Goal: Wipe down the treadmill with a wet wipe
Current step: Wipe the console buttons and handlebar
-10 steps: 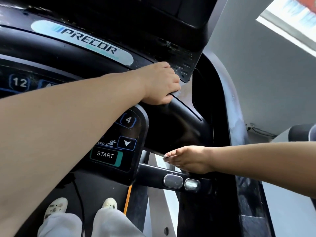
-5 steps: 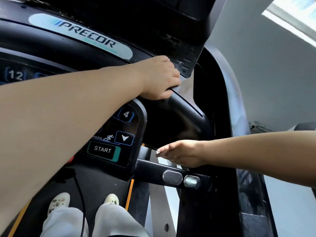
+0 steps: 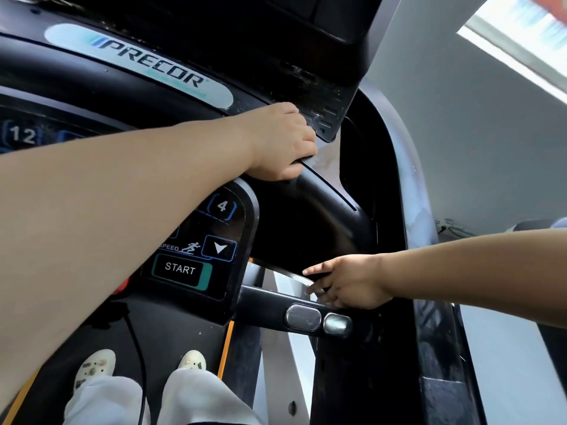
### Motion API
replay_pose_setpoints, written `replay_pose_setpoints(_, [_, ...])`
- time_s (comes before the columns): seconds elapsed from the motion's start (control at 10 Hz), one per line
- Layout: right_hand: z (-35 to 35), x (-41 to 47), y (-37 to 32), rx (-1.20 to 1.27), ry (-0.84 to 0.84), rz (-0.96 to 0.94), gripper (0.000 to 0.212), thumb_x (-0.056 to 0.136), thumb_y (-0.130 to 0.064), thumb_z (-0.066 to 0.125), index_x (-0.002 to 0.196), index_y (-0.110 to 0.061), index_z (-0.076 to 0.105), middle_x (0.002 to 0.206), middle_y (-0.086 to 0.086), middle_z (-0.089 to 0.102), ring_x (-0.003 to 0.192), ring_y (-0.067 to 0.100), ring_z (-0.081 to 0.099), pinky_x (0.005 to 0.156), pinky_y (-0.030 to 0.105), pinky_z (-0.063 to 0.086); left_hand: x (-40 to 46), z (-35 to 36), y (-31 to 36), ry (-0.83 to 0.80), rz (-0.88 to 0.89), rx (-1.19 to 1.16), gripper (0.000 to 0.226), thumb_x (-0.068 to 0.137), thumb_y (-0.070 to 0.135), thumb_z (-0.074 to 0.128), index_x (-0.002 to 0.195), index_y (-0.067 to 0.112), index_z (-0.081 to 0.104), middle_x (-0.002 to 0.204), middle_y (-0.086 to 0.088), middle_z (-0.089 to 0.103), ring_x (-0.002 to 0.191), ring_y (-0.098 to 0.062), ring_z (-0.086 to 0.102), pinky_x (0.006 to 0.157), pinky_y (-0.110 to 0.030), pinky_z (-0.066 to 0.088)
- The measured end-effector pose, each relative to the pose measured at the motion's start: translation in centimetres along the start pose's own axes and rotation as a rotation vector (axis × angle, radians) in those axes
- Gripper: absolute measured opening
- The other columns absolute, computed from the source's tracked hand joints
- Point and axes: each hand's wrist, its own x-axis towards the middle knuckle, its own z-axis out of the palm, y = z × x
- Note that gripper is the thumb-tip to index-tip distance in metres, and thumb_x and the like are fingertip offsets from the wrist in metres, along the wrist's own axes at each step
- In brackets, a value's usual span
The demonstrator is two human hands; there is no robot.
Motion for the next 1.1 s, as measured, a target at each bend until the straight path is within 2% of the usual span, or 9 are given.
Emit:
replay_pose_setpoints(0.1, [-2.0, 0.0, -1.6, 0.810, 0.110, -0.136, 0.036, 0.100, -0.010, 0.034, 0.131, -0.020, 0.048, 0.142, 0.005, 0.048, 0.134, 0.021, 0.040, 0.106, 0.034, 0.034, 0.0, -0.1, 0.2, -0.023, -0.008, 0.003, 0.072, 0.077, 0.045, 0.006, 0.105, 0.012, 0.064, 0.108, -0.006, 0.064, 0.098, -0.028, 0.057, 0.099, -0.043, 0.036])
replay_pose_setpoints(0.2, [-3.2, 0.3, -2.9, 1.027, 0.285, -0.190, 0.038, 0.101, -0.014, 0.014, 0.121, -0.020, 0.045, 0.140, 0.001, 0.044, 0.141, 0.016, 0.028, 0.106, 0.025, 0.031, 0.0, -0.3, 0.2, -0.031, -0.006, 0.003, 0.073, 0.077, 0.045, 0.005, 0.106, 0.011, 0.063, 0.109, -0.007, 0.063, 0.099, -0.029, 0.057, 0.099, -0.043, 0.035])
replay_pose_setpoints(0.3, [-4.6, 0.8, -2.5, 0.585, 0.542, -0.339, 0.047, 0.099, -0.020, 0.013, 0.140, -0.017, 0.036, 0.148, -0.002, 0.037, 0.141, 0.015, 0.027, 0.108, 0.028, 0.030, 0.1, -0.2, 0.2, -0.045, -0.008, -0.003, 0.073, 0.076, 0.045, 0.006, 0.106, 0.011, 0.063, 0.110, -0.007, 0.063, 0.100, -0.029, 0.057, 0.099, -0.042, 0.036])
replay_pose_setpoints(0.4, [-4.8, 1.8, -0.9, -0.772, 0.797, -0.258, 0.049, 0.096, -0.030, 0.024, 0.142, -0.026, 0.041, 0.149, -0.012, 0.036, 0.139, 0.011, 0.031, 0.117, 0.039, 0.006, 0.1, -0.5, 0.3, -0.070, -0.020, -0.006, 0.074, 0.076, 0.045, 0.005, 0.107, 0.012, 0.063, 0.111, -0.006, 0.063, 0.101, -0.028, 0.056, 0.098, -0.041, 0.036])
replay_pose_setpoints(0.6, [-3.3, 2.0, -1.2, -0.685, 1.131, 0.045, 0.053, 0.096, -0.038, 0.034, 0.146, -0.021, 0.027, 0.151, -0.010, 0.033, 0.138, 0.014, 0.025, 0.116, 0.042, 0.004, -0.2, -0.8, 0.4, -0.058, -0.041, 0.018, 0.069, 0.082, 0.040, 0.007, 0.106, 0.012, 0.066, 0.107, -0.005, 0.066, 0.097, -0.029, 0.060, 0.094, -0.040, 0.040])
replay_pose_setpoints(0.8, [-5.1, 3.2, -5.3, -0.217, 1.421, 0.517, 0.060, 0.093, -0.040, 0.037, 0.144, -0.010, 0.026, 0.149, 0.004, 0.022, 0.139, 0.024, 0.024, 0.113, 0.049, 0.010, -0.2, -1.0, 0.1, -0.046, -0.187, 0.001, 0.058, 0.088, 0.029, 0.013, 0.111, 0.015, 0.064, 0.111, -0.002, 0.065, 0.099, -0.025, 0.059, 0.094, -0.042, 0.042])
replay_pose_setpoints(0.9, [-5.6, 3.7, -6.8, -0.064, 1.379, 0.564, 0.062, 0.091, -0.043, 0.032, 0.143, -0.010, 0.027, 0.153, 0.005, 0.024, 0.140, 0.027, 0.020, 0.112, 0.050, 0.009, -0.1, -1.2, -0.3, -0.158, -0.275, -0.005, 0.039, 0.097, 0.022, 0.028, 0.129, 0.020, 0.050, 0.131, 0.002, 0.052, 0.116, -0.020, 0.049, 0.102, -0.036, 0.032])
replay_pose_setpoints(1.0, [-4.0, 3.6, -6.8, -0.244, 1.243, 0.395, 0.059, 0.091, -0.043, 0.036, 0.143, -0.018, 0.030, 0.153, -0.001, 0.025, 0.140, 0.023, 0.021, 0.114, 0.049, 0.005, -0.2, -1.7, -0.4, -0.161, -0.340, -0.043, 0.039, 0.097, 0.019, 0.034, 0.132, 0.020, 0.049, 0.133, 0.002, 0.052, 0.117, -0.021, 0.048, 0.102, -0.037, 0.032])
replay_pose_setpoints(1.1, [-5.1, 2.4, -5.8, -0.077, 1.260, 0.565, 0.059, 0.092, -0.044, 0.031, 0.144, -0.015, 0.033, 0.152, 0.003, 0.033, 0.142, 0.020, 0.019, 0.113, 0.050, 0.005, -0.4, -1.9, -0.6, -0.153, -0.396, -0.043, 0.037, 0.094, 0.015, 0.037, 0.126, 0.021, 0.055, 0.128, 0.003, 0.055, 0.113, -0.022, 0.050, 0.100, -0.037, 0.033])
